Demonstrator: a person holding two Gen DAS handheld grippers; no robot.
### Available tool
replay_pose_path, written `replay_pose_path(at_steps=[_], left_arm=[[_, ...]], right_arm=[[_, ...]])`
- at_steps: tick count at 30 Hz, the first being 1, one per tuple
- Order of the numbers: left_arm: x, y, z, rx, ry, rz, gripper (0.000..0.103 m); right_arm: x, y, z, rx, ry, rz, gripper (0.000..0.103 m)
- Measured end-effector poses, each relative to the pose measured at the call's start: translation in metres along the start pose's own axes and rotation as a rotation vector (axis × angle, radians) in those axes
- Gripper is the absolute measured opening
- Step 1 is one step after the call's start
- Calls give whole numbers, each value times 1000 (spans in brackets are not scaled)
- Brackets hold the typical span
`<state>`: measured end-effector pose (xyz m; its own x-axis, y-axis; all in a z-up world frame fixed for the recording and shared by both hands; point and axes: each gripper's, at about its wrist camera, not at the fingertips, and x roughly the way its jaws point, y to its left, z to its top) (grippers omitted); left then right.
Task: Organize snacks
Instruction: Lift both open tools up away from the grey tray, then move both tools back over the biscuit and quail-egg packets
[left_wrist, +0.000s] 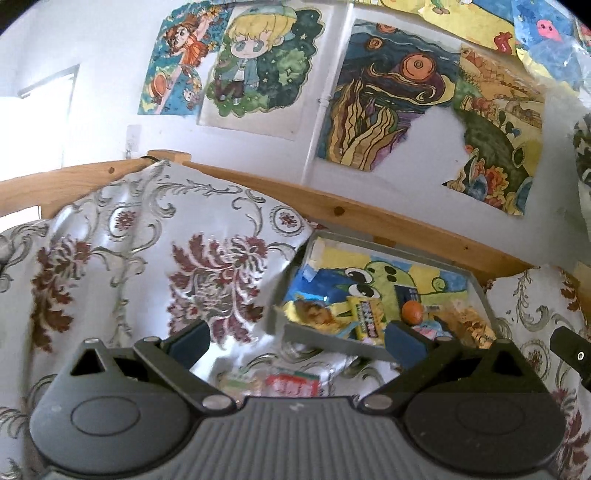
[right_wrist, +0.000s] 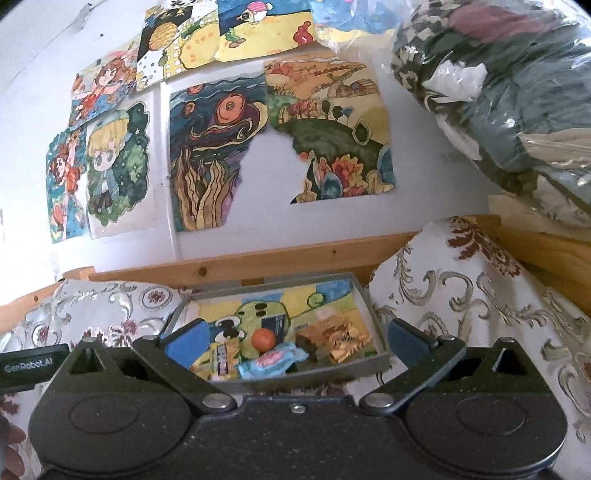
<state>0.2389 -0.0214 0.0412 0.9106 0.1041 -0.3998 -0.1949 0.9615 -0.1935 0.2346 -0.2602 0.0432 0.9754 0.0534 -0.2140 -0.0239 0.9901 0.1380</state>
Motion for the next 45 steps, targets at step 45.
replay_pose_path(at_steps=[45], left_arm=[[-49, 77, -104, 151, 182, 60, 103]], right_arm=[[-51, 70, -122, -203, 324, 64, 102]])
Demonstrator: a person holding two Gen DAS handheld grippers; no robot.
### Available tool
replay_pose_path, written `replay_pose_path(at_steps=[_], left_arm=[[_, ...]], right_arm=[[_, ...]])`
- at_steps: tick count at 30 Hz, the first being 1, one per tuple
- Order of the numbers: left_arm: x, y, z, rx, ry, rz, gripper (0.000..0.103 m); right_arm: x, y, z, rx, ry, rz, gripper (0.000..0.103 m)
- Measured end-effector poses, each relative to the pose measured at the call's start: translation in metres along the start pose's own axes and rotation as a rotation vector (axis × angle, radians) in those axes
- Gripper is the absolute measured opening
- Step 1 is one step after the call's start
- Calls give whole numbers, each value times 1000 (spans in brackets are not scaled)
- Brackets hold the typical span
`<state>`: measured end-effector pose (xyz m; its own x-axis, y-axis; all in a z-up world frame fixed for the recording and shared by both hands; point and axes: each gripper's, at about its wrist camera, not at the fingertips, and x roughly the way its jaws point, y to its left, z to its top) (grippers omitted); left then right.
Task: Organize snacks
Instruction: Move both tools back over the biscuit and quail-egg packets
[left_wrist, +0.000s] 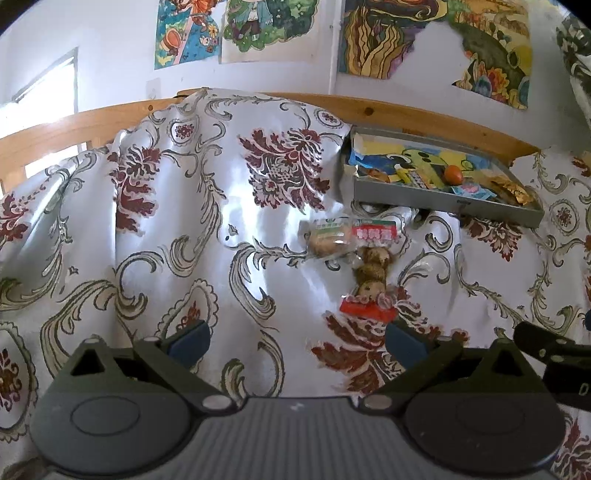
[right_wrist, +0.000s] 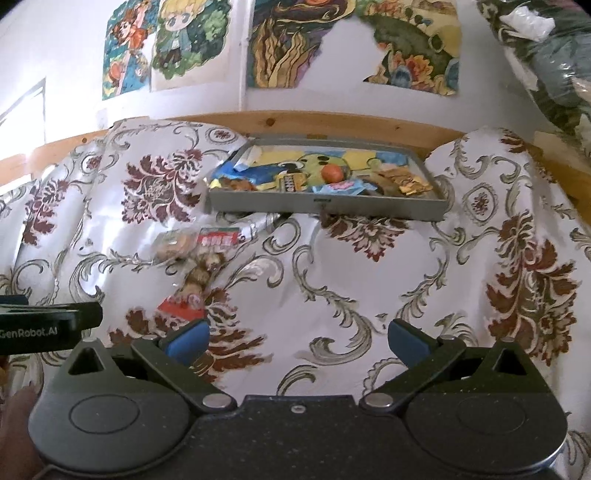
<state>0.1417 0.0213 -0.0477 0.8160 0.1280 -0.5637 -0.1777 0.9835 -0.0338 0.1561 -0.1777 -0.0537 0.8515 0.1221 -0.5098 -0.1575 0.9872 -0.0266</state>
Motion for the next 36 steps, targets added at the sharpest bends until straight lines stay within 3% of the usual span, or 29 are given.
replay_pose_path(at_steps=[14, 25, 36], left_arm=[[10, 5, 14, 2, -11, -2, 103], [34, 6, 42, 37, -32, -8, 103], [84, 22, 74, 41, 62, -16, 103]], right_arm=[[13, 3, 4, 5, 3, 10, 102], [35, 12, 17, -19, -16, 22, 102], [83, 37, 30, -104, -21, 35, 102]])
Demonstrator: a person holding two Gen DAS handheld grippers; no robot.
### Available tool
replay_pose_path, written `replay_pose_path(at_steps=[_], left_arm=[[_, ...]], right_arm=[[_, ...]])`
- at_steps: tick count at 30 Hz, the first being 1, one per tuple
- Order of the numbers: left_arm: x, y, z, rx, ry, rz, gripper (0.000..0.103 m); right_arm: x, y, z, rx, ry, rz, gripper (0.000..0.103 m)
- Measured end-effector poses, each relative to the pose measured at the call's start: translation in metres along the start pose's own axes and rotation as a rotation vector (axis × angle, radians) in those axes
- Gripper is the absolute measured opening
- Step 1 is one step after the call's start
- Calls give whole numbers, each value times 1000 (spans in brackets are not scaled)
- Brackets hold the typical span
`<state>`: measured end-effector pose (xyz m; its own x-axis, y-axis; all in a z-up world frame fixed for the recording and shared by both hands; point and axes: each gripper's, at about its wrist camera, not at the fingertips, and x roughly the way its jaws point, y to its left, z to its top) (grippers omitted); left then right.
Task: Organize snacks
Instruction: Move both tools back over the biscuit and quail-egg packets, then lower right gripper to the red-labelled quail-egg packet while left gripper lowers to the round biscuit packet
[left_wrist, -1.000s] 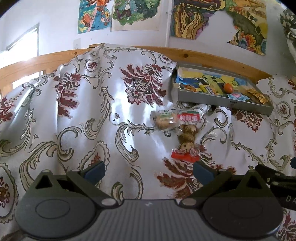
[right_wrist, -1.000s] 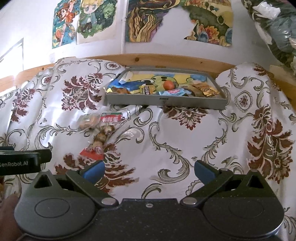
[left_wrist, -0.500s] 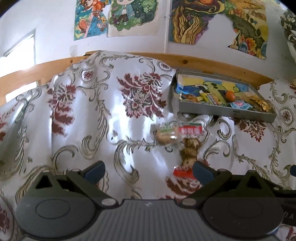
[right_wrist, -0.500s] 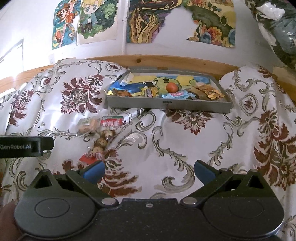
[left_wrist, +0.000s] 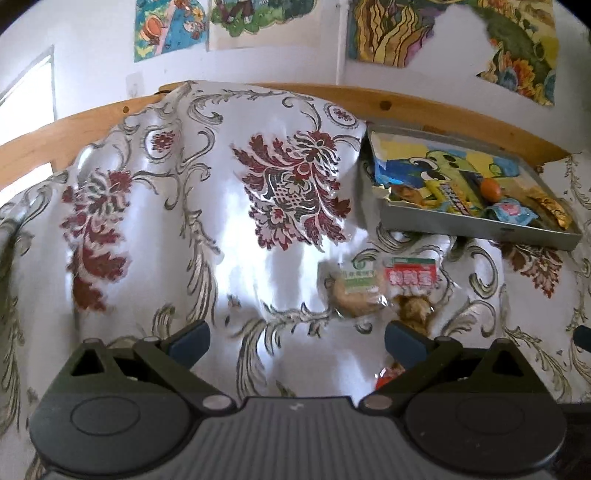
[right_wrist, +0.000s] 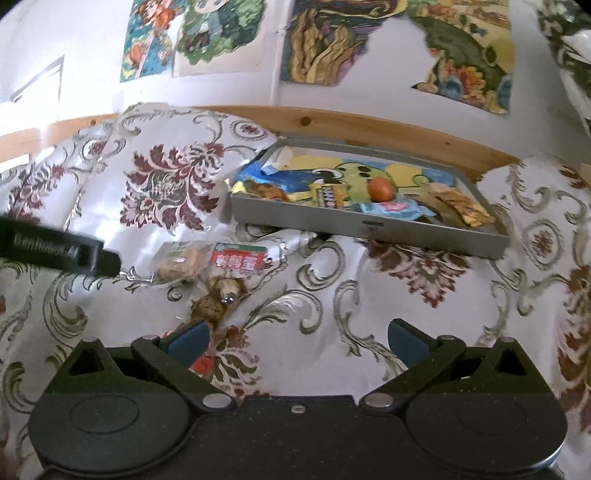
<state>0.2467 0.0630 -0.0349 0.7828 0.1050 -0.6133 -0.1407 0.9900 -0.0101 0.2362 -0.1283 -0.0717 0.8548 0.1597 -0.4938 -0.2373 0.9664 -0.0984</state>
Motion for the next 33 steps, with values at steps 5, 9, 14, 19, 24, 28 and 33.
replay_pose_path(at_steps=[5, 9, 14, 19, 24, 28, 33], left_arm=[[19, -7, 16, 50, -3, -17, 102], [37, -16, 25, 79, 4, -36, 102], [58, -25, 32, 95, 24, -46, 102], [72, -28, 34, 94, 44, -60, 102], [80, -27, 34, 90, 56, -88, 102], [82, -27, 32, 92, 59, -118, 101], [80, -29, 30, 89, 63, -153, 95]], right_arm=[[23, 19, 4, -46, 12, 38, 102], [40, 34, 3, -76, 34, 70, 98], [59, 47, 3, -87, 67, 79, 92], [73, 55, 3, -79, 83, 88, 89], [81, 62, 0, -70, 96, 101, 88], [81, 61, -2, -53, 90, 111, 78], [78, 57, -5, -37, 98, 102, 62]])
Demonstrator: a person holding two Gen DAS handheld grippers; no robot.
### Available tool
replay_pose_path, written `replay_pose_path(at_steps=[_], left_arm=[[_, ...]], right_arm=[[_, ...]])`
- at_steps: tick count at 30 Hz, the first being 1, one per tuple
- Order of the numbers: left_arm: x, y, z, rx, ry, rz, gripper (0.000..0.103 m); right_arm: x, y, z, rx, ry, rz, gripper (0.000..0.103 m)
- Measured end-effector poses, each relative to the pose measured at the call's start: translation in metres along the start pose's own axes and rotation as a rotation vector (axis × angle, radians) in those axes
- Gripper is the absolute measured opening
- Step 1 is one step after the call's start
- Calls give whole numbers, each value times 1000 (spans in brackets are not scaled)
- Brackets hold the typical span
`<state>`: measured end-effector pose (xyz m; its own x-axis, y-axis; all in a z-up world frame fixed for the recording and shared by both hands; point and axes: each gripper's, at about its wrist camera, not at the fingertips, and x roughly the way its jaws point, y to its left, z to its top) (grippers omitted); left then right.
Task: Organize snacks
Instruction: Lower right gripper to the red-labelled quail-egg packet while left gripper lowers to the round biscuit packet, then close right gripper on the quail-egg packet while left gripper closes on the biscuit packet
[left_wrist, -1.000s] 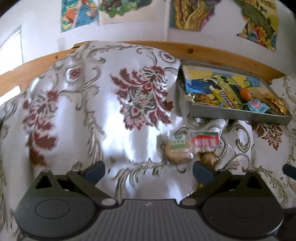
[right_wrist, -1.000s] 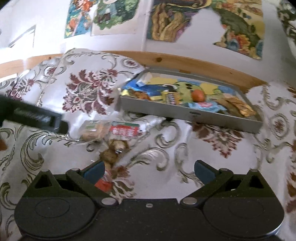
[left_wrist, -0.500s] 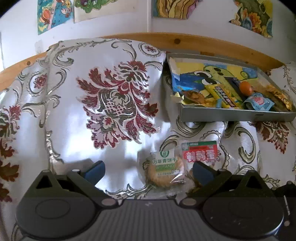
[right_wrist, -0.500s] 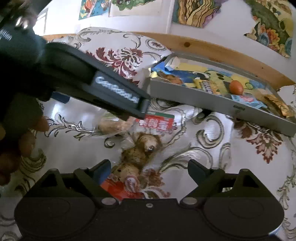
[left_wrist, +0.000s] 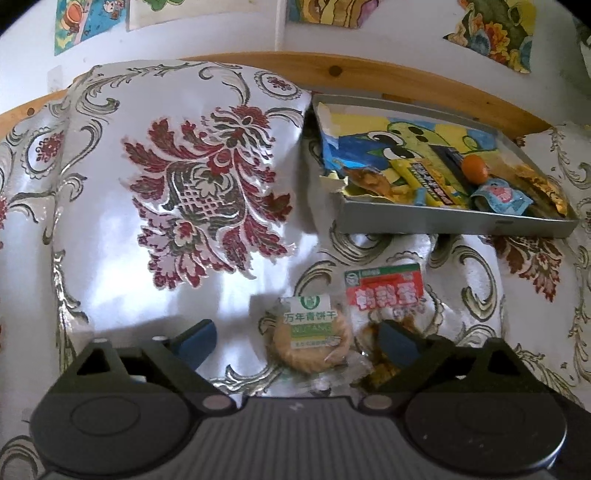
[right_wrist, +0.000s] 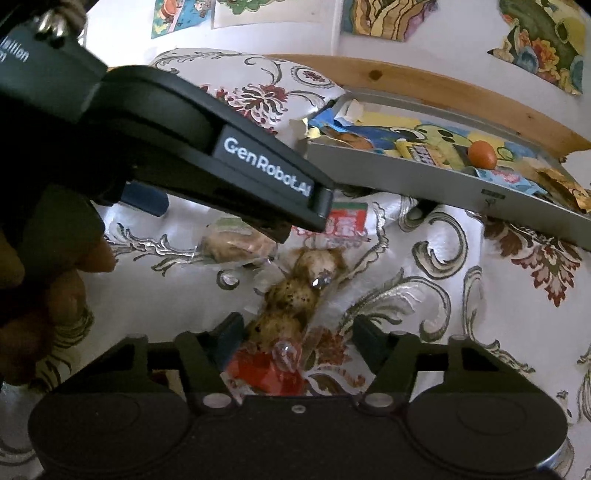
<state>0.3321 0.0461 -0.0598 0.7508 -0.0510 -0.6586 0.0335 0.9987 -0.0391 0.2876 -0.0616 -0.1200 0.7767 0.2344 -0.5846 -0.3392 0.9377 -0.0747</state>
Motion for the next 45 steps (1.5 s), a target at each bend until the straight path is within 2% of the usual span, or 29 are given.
replay_pose_path(at_steps=[2, 4, 7, 9, 18, 21, 23, 24, 27, 30, 31, 32, 38, 41, 45], left_arm=[[0, 1, 0, -6, 1, -9, 91], [2, 3, -1, -24, 13, -15, 83], [4, 9, -4, -65, 30, -31, 75], [5, 11, -5, -74, 31, -33, 74], [15, 7, -2, -60, 51, -40, 72], [18, 9, -1, -77, 56, -44, 71], [20, 11, -2, -80, 61, -46, 63], [20, 11, -3, -79, 67, -44, 55], [19, 13, -5, -83, 70, -41, 52], [16, 13, -7, -89, 74, -40, 51], [14, 12, -8, -91, 76, -39, 51], [13, 11, -9, -92, 79, -39, 51], [0, 5, -22, -94, 98, -44, 51], [-8, 1, -28, -101, 99, -44, 51], [-25, -2, -35, -134, 62, -42, 51]], right_arm=[[-3, -2, -1, -11, 3, -25, 52], [-7, -6, -4, -12, 4, -60, 48], [-9, -16, -5, 5, 2, -112, 48], [-8, -20, -5, 3, 1, -128, 48], [-1, -29, -2, -48, -41, -104, 62], [1, -29, -1, -65, -41, -107, 71], [2, -28, 1, -93, -51, -105, 72], [2, -26, 1, -110, -58, -107, 72], [-1, -18, 1, -167, -82, -116, 72], [-1, -15, 1, -197, -79, -91, 61], [0, -16, 1, -186, -65, -71, 49], [1, -17, 1, -172, -47, -52, 43], [-3, -25, 0, -107, -10, 1, 40], [-13, -25, -5, -116, -2, -20, 39], [-30, -30, -12, -87, 14, -30, 37]])
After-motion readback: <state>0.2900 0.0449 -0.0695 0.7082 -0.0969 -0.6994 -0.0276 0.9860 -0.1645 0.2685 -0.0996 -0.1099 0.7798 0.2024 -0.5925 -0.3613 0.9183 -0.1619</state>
